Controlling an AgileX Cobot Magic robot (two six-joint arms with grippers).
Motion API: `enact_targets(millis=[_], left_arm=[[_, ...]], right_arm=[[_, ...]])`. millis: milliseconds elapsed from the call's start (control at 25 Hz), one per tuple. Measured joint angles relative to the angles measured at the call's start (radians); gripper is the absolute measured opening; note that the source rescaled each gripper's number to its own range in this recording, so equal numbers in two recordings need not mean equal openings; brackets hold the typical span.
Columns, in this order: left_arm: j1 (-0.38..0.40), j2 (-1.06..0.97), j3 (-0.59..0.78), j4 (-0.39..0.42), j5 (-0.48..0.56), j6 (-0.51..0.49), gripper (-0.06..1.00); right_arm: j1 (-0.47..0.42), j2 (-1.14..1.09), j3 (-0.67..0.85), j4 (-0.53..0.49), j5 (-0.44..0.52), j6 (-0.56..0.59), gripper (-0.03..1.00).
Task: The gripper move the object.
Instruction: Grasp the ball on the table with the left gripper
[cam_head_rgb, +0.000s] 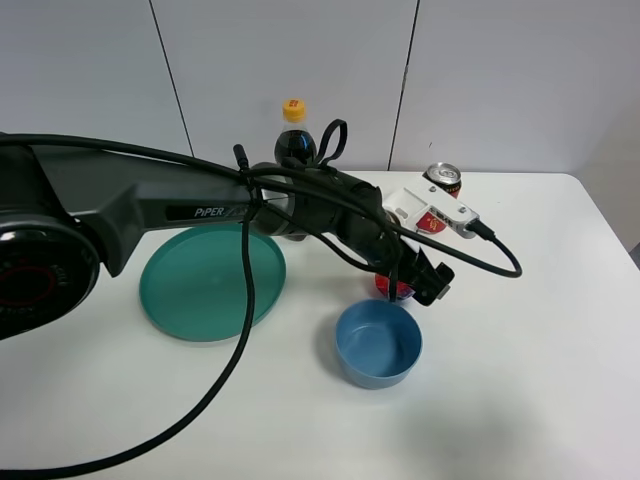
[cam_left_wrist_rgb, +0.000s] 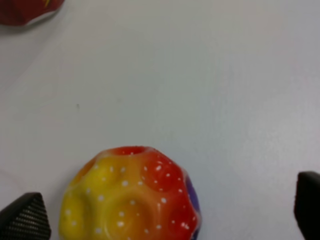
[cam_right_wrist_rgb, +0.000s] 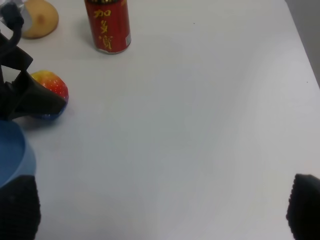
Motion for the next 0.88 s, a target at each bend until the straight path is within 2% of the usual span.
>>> enact_targets(millis=[880], left_arm=[[0.029,0.074,-0.02,0.019,-0.028,0.0,1.0]], right_arm=[[0.0,0.0,0.0,0.0,0.0,0.0,1.0]])
